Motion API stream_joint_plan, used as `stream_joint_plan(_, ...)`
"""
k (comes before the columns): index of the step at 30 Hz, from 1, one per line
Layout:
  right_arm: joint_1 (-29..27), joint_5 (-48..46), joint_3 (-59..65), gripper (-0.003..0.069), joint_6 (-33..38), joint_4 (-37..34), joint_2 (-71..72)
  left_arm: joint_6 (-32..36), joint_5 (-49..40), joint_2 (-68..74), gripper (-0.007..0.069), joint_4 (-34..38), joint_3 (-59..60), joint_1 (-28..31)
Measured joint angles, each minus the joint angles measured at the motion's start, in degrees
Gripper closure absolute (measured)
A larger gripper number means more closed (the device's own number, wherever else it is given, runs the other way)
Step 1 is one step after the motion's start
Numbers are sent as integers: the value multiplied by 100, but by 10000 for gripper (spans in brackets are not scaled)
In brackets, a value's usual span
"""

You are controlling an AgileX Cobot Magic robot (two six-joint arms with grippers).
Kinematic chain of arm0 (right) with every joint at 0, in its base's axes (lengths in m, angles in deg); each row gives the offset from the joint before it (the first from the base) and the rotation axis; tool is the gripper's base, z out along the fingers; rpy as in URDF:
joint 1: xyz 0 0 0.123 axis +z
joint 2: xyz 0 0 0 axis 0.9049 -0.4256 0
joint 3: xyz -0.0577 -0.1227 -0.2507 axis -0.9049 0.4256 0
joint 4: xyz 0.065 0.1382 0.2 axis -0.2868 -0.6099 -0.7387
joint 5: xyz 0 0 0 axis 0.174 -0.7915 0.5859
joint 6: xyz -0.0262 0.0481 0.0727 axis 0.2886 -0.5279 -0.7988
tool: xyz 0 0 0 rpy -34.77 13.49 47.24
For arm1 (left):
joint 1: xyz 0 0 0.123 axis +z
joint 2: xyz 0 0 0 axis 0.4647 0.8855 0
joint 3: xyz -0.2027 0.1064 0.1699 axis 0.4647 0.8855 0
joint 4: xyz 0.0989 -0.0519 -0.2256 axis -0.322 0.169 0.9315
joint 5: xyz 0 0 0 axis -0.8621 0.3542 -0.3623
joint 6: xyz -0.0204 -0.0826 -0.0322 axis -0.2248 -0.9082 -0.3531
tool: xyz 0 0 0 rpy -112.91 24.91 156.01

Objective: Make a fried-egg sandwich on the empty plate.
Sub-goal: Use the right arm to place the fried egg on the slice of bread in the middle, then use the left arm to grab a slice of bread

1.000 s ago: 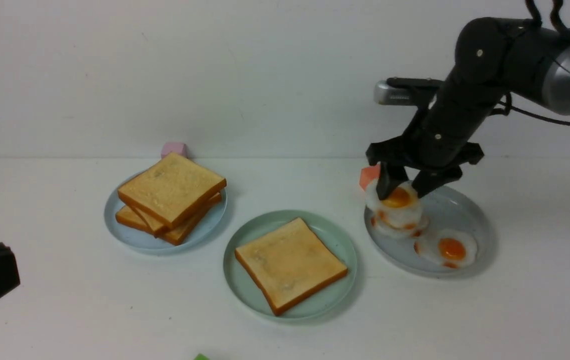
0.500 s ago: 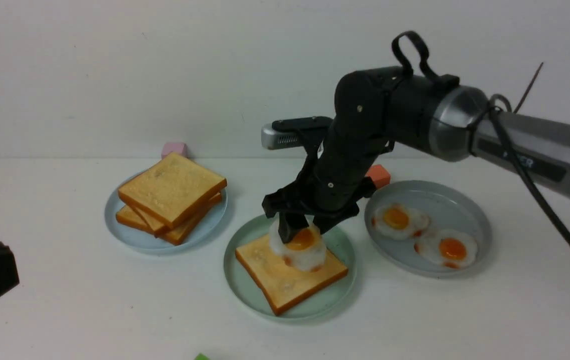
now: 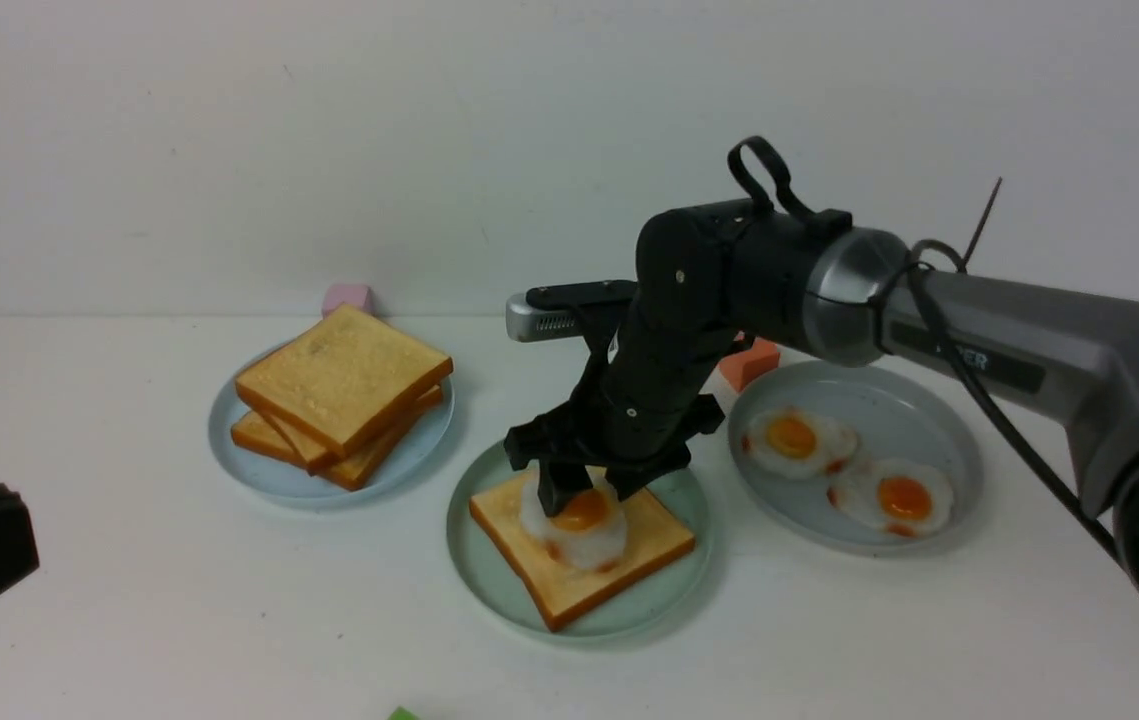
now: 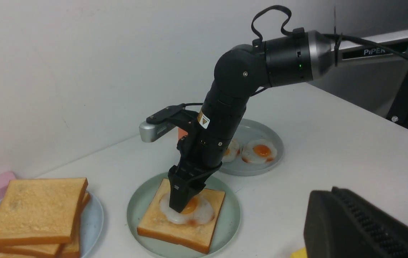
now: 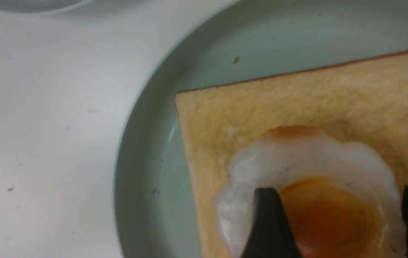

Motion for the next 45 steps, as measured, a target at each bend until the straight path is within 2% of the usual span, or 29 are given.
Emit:
stream_joint_plan(7,0,178,0,203,-22,258,-9,0,0,0,620,6,0,0)
stream_joint_plan(12,0,156,0,168,-22,232,-9,0,0,0,620,9,0,0)
stream_joint_plan(19,0,5,0,109,-22,177,79,0,-45,0,613,12,0,0)
stream_joint_plan(22,0,-74,0,106,-22,177,227,0,-197,7,611,12,0,0)
stream_joint_plan(24,0,-476,0,118,-22,185,618,-5,-467,94,610,12,0,0)
stream_joint_plan(27,4,-1060,0,162,-22,285,1048,-22,-813,388,610,12,0,0)
stream_joint_plan(30,11,-1807,12,273,-25,541,1712,-22,-1198,1036,610,118,0,0)
stream_joint_plan(33,11,-1913,169,373,-66,790,2217,-22,-1211,1562,613,222,0,0)
stream_joint_plan(34,11,-1939,445,455,-111,973,2581,-96,-1154,1959,630,248,-21,7)
stream_joint_plan(35,11,-1959,633,498,-160,1074,2815,-178,-1109,2225,638,248,-79,7)
stream_joint_plan(36,11,-1972,833,537,-227,1159,3060,-249,-1059,2507,638,248,-175,7)
stream_joint_plan(37,11,-1972,874,545,-240,1198,3158,-265,-1037,2687,638,248,-225,7)
stream_joint_plan(39,11,-2012,1431,626,-420,1366,3792,-284,-975,3381,638,248,-624,7)
stream_joint_plan(42,11,-2030,1859,659,-567,1442,4329,-266,-956,4075,638,221,-1027,20)
stream_joint_plan(45,11,-2080,2579,665,-706,1510,5278,-180,-930,5033,638,277,-1762,491)
